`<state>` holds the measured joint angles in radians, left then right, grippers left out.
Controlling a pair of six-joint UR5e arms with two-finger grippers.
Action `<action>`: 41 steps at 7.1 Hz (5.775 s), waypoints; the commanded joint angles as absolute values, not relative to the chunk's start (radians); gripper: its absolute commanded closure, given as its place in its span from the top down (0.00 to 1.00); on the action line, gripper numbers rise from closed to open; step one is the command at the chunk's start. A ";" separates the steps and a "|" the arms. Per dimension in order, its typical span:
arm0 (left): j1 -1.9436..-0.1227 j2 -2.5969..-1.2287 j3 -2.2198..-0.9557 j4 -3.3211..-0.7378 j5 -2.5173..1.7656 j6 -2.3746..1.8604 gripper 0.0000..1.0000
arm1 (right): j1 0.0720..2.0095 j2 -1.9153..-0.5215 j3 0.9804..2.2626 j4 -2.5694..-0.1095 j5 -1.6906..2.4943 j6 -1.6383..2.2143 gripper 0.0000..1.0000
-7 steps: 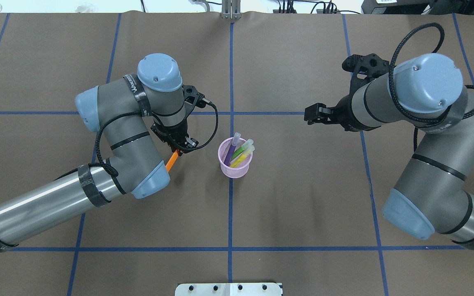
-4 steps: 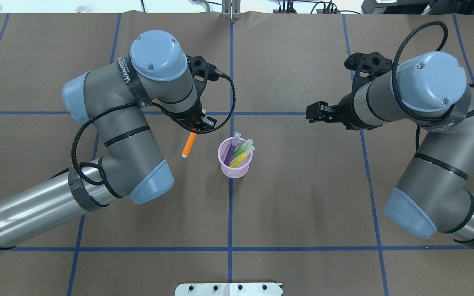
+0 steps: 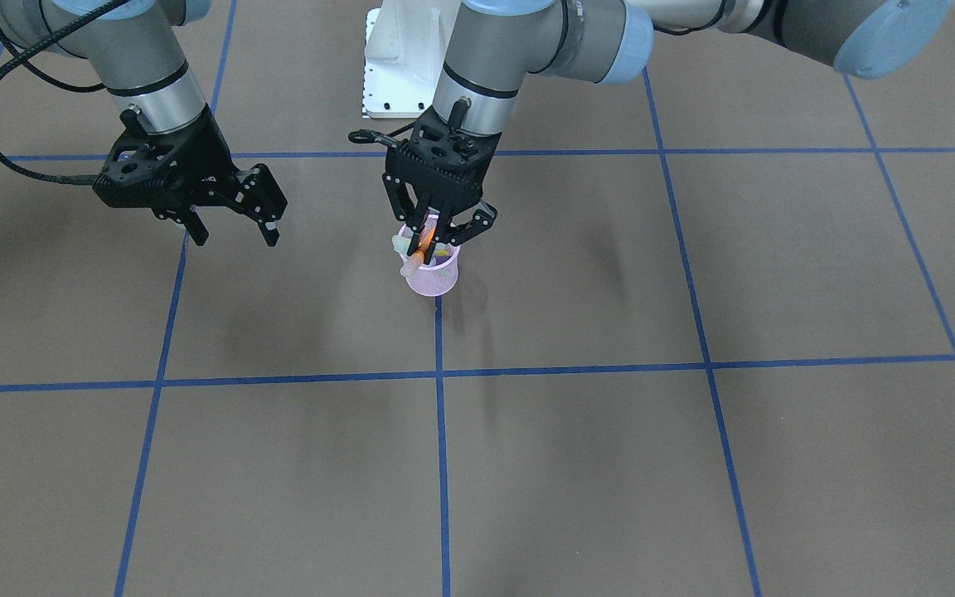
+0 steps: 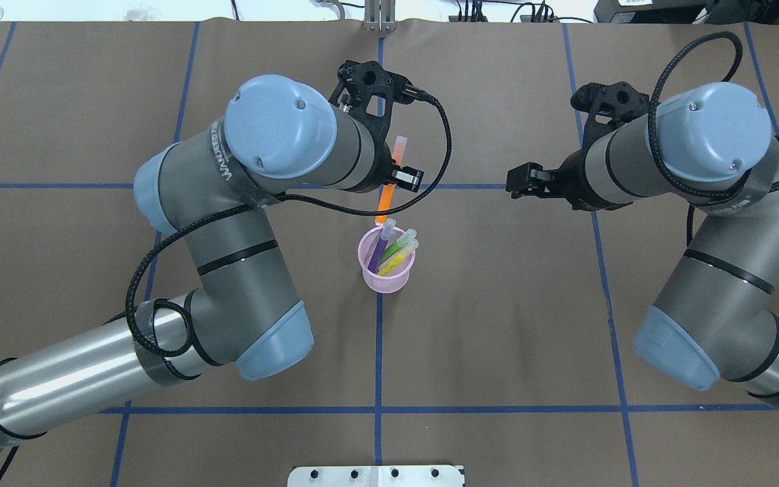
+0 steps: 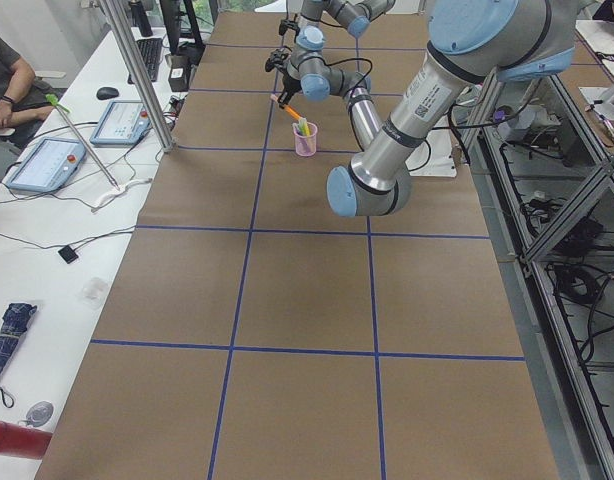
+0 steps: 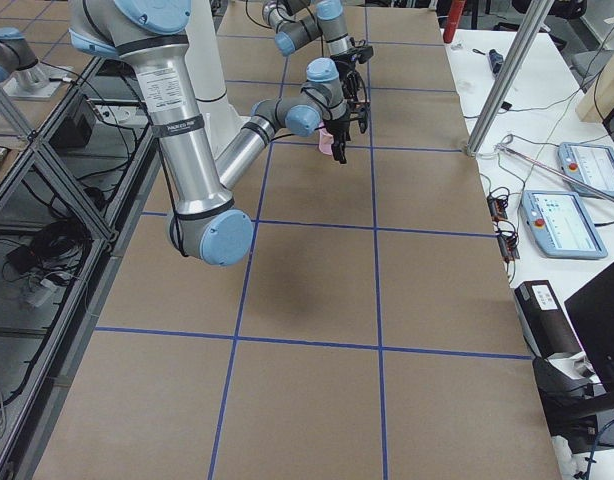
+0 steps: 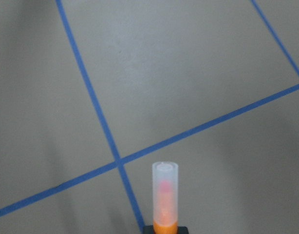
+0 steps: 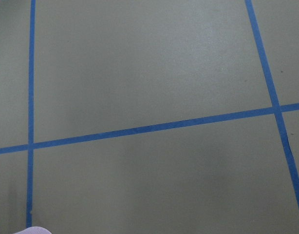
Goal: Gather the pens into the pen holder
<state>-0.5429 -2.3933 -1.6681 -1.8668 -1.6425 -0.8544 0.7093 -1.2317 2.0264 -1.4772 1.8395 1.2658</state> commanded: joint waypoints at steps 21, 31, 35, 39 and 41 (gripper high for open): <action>-1.279 -1.517 -1.695 -1.985 -2.243 -0.270 0.99 | 1.545 -1.457 1.528 -1.489 2.362 0.019 1.00; -1.402 -1.575 -1.625 -1.652 -2.401 -0.262 1.00 | 1.457 -1.412 1.485 -1.603 2.350 -0.031 1.00; -1.437 -1.575 -1.621 -1.640 -2.430 -0.264 1.00 | 1.506 -1.407 1.490 -1.637 2.362 -0.038 1.00; -1.499 -1.575 -1.638 -1.634 -2.434 -0.265 1.00 | 1.514 -1.452 1.512 -1.617 2.361 -0.040 1.00; -1.503 -1.513 -1.686 -1.649 -2.421 -0.265 1.00 | 1.514 -1.479 1.517 -1.598 2.350 -0.038 1.00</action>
<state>-1.5006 -1.5517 -1.6572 -1.6422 -2.4314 -0.2665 1.5140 -1.4666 1.5159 -1.6068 2.3544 -0.0375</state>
